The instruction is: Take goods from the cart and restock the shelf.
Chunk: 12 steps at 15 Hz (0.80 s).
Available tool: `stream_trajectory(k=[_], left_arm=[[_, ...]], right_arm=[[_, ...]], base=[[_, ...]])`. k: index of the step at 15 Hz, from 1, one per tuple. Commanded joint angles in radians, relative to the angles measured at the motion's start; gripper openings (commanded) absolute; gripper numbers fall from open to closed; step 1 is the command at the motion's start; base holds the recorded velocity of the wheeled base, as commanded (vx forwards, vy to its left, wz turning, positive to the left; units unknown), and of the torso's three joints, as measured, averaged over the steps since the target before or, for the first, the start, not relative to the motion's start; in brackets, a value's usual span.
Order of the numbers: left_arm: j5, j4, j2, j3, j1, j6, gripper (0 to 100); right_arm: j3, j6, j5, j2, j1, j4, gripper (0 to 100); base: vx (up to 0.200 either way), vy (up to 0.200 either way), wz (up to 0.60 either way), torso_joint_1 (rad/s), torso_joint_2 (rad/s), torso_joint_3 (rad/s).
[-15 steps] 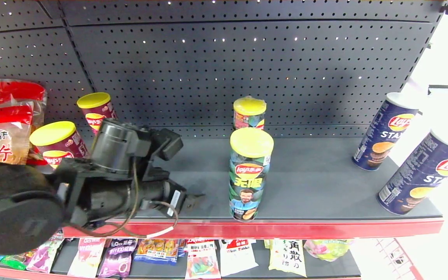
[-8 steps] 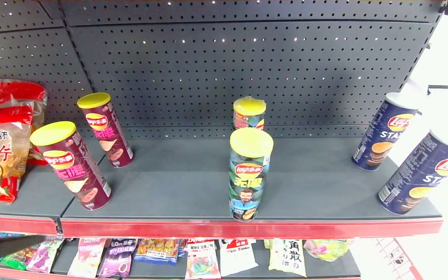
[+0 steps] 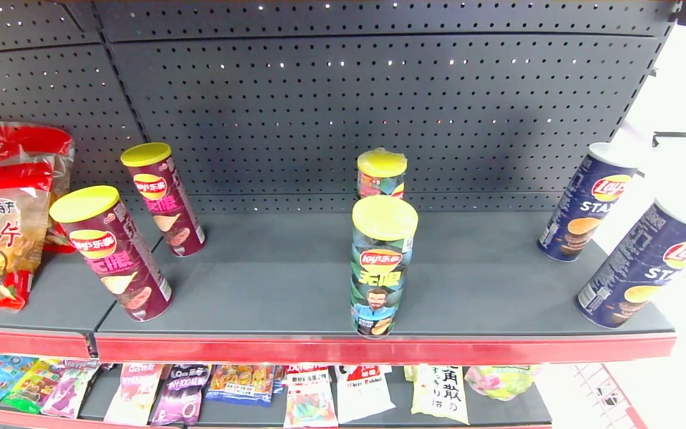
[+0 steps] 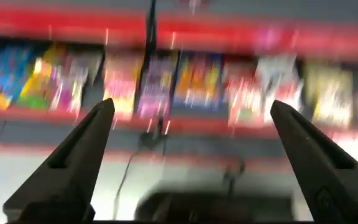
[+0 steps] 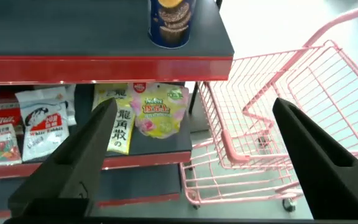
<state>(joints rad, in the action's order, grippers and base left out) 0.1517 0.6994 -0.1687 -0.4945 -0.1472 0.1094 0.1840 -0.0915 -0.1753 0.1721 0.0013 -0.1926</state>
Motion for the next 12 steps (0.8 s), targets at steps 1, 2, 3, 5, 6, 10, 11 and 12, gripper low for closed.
stream_trajectory(k=[1,2,3,5,6,10,11,12], left_arm=[[-0.054,-0.265,0.071,0.185,0.029,0.019,100],[-0.064,-0.462,0.071,0.313,0.029,0.009,100],[-0.063,-0.621,0.071,0.432,0.029,-0.019,100],[-0.077,-0.732,0.071,0.494,0.029,-0.043,100],[-0.078,-0.718,0.071,0.491,0.029,-0.043,100],[-0.057,-0.722,0.064,0.494,0.143,-0.039,100],[-0.061,-0.722,0.066,0.494,0.229,-0.043,100],[-0.078,-0.716,0.072,0.494,0.248,-0.048,100]], right_arm=[[-0.061,0.003,0.011,-0.172,0.0,-0.002,100],[-0.064,0.024,0.017,-0.172,0.0,-0.002,100],[-0.069,0.041,0.023,-0.172,0.0,0.002,100],[-0.089,0.056,0.062,-0.172,0.0,0.039,100],[-0.101,0.058,0.112,-0.172,0.0,0.064,100],[-0.184,0.075,0.197,-0.172,0.0,0.193,100],[-0.184,0.111,0.185,-0.172,0.0,0.193,100],[-0.184,0.101,0.185,-0.172,0.0,0.193,100]], base=[[0.0,0.0,0.0,0.0,0.0,0.0],[0.0,0.0,0.0,0.0,0.0,0.0],[0.0,0.0,0.0,0.0,0.0,0.0],[0.0,0.0,0.0,0.0,0.0,0.0],[0.0,0.0,0.0,0.0,0.0,0.0],[0.0,0.0,0.0,0.0,0.0,0.0],[0.0,0.0,0.0,0.0,0.0,0.0],[0.0,0.0,0.0,0.0,0.0,0.0]])
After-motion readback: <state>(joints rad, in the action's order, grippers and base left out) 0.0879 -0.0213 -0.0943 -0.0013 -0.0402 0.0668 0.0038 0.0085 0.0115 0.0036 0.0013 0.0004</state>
